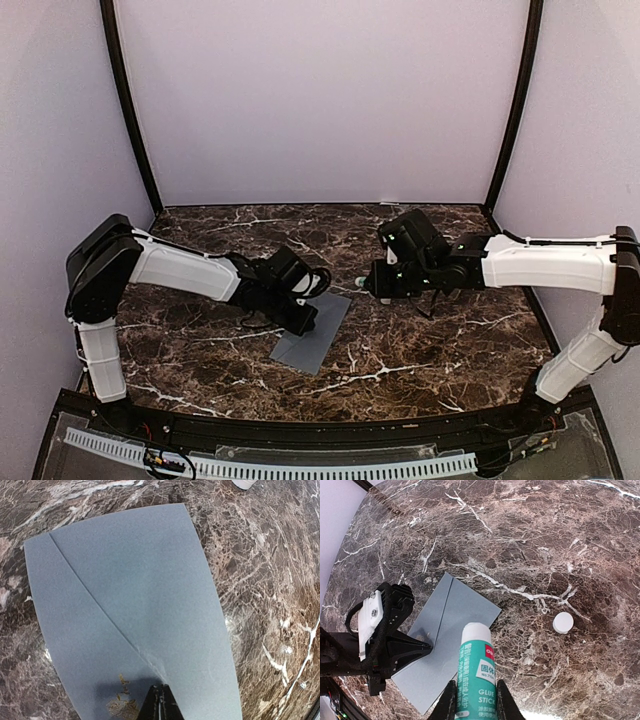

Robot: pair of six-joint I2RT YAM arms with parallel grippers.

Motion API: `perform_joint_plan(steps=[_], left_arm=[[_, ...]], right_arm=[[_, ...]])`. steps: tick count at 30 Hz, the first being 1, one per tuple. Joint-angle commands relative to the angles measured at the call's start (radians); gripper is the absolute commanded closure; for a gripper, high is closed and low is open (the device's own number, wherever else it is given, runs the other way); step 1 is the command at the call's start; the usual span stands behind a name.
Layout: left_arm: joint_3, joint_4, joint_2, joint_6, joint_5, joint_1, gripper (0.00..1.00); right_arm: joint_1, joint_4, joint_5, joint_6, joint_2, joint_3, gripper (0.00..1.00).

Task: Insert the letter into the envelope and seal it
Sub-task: Seal the envelope flap on the envelope.

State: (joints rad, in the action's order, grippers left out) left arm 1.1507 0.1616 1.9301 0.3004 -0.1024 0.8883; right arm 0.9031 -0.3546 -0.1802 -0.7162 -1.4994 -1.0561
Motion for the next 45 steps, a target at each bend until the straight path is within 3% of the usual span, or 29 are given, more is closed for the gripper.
perform_joint_plan(steps=[1, 11, 25, 39, 45], left_arm=[[-0.016, 0.173, 0.079, -0.016, 0.069, 0.000, 0.96], [0.023, 0.251, 0.105, -0.055, 0.165, 0.000, 0.96], [0.215, 0.346, -0.018, -0.073, 0.224, 0.000, 0.95], [0.200, 0.209, 0.042, -0.036, 0.040, -0.005, 0.95], [0.123, 0.188, 0.079, -0.015, 0.039, -0.005, 0.96]], right_arm=[[-0.007, 0.034, -0.008, -0.007, 0.030, 0.012, 0.96], [-0.007, 0.037, -0.020, -0.007, 0.036, 0.016, 0.96], [-0.008, 0.034, -0.035, -0.009, 0.057, 0.025, 0.95], [-0.009, 0.041, -0.022, -0.011, 0.044, 0.018, 0.95], [-0.008, 0.042, -0.022, -0.012, 0.046, 0.022, 0.95]])
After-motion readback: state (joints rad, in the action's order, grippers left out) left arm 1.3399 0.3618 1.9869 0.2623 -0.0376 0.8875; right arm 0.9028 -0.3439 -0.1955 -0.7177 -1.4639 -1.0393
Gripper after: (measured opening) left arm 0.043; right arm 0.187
